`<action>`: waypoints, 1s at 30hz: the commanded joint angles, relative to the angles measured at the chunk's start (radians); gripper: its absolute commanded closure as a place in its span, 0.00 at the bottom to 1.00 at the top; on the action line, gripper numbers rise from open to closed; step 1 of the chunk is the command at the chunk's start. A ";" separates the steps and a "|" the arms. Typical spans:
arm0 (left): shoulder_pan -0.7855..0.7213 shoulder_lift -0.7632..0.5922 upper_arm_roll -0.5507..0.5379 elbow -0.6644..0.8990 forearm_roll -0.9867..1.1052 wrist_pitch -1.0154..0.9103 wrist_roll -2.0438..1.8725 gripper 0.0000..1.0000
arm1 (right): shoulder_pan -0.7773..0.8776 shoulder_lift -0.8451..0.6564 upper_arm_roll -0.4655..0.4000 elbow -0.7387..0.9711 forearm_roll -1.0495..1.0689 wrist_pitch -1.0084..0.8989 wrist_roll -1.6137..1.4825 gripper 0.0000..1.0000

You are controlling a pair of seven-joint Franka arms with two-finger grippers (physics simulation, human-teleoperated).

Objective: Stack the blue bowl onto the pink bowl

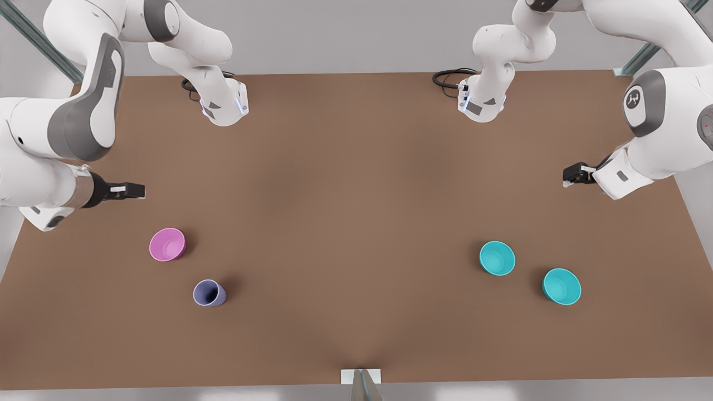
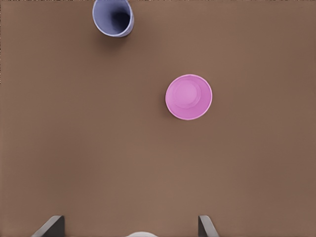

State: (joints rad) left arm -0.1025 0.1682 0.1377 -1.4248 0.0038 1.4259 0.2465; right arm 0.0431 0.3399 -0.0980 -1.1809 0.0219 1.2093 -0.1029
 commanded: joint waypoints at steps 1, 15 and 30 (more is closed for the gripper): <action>0.000 -0.001 0.000 0.000 -0.001 0.011 0.059 0.00 | 0.000 -0.002 0.000 0.000 0.006 0.019 0.017 0.00; 0.001 0.001 0.000 0.000 0.001 0.008 0.059 0.00 | -0.244 0.289 -0.003 -0.302 0.007 0.621 -0.054 0.00; 0.001 0.010 0.000 0.000 0.002 0.008 0.059 0.00 | -0.250 0.298 -0.019 -0.526 0.138 0.823 -0.052 0.00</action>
State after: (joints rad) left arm -0.1012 0.1772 0.1377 -1.4255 0.0056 1.4338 0.2941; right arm -0.2078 0.6350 -0.1164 -1.7037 0.1343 1.9809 -0.1516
